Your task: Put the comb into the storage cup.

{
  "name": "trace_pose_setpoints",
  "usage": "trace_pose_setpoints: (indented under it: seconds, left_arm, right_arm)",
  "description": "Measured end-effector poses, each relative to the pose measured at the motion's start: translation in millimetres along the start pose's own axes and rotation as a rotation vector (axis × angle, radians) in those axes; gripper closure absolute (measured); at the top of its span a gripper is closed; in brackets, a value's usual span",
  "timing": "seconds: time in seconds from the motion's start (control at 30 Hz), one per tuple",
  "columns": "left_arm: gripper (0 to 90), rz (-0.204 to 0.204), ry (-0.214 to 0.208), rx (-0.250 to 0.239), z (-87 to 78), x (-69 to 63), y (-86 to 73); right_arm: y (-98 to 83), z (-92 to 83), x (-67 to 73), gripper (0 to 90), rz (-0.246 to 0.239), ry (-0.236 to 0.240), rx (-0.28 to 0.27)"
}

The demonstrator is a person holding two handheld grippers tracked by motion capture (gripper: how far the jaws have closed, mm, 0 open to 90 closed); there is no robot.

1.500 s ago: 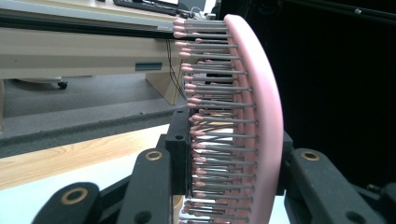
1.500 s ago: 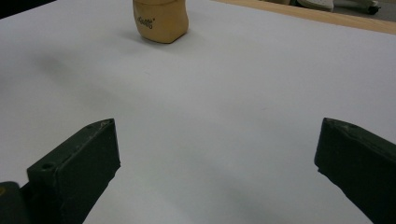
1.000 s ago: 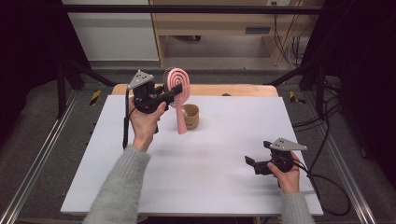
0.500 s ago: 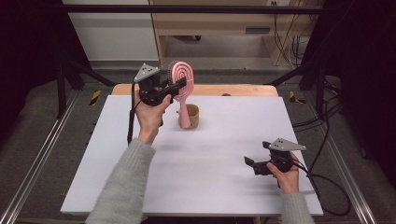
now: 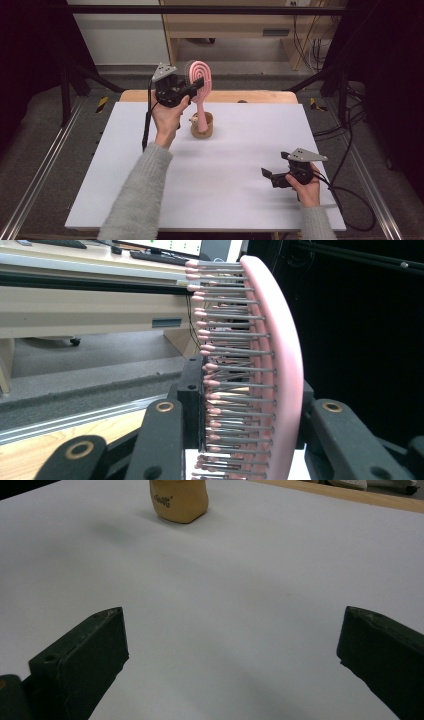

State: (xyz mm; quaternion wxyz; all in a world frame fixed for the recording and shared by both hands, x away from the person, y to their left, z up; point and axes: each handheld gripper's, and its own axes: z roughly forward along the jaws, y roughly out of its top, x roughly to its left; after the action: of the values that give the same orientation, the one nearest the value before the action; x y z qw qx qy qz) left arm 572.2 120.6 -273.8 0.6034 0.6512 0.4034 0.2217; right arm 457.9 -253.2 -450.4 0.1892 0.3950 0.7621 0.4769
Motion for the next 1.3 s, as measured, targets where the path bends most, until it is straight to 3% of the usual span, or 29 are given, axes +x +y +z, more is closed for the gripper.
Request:
trace_pose_setpoints:
  seconds: [0.3,0.7,1.3]
  left_arm:
    - [63.2,0.005,0.014,-0.005,9.7,2.6,2.8]
    - [63.2,-0.015,0.043,-0.006,23.8,16.2,-1.1]
    - [63.2,-0.014,0.047,-0.015,44.5,23.0,-6.6]
  right_arm:
    - [-0.3,0.5,0.4,0.4,-0.001,0.002,0.005]
    - [-0.5,0.8,0.4,0.4,-0.004,0.002,0.006]
    - [-0.9,1.4,0.8,0.4,-0.006,0.003,0.007]
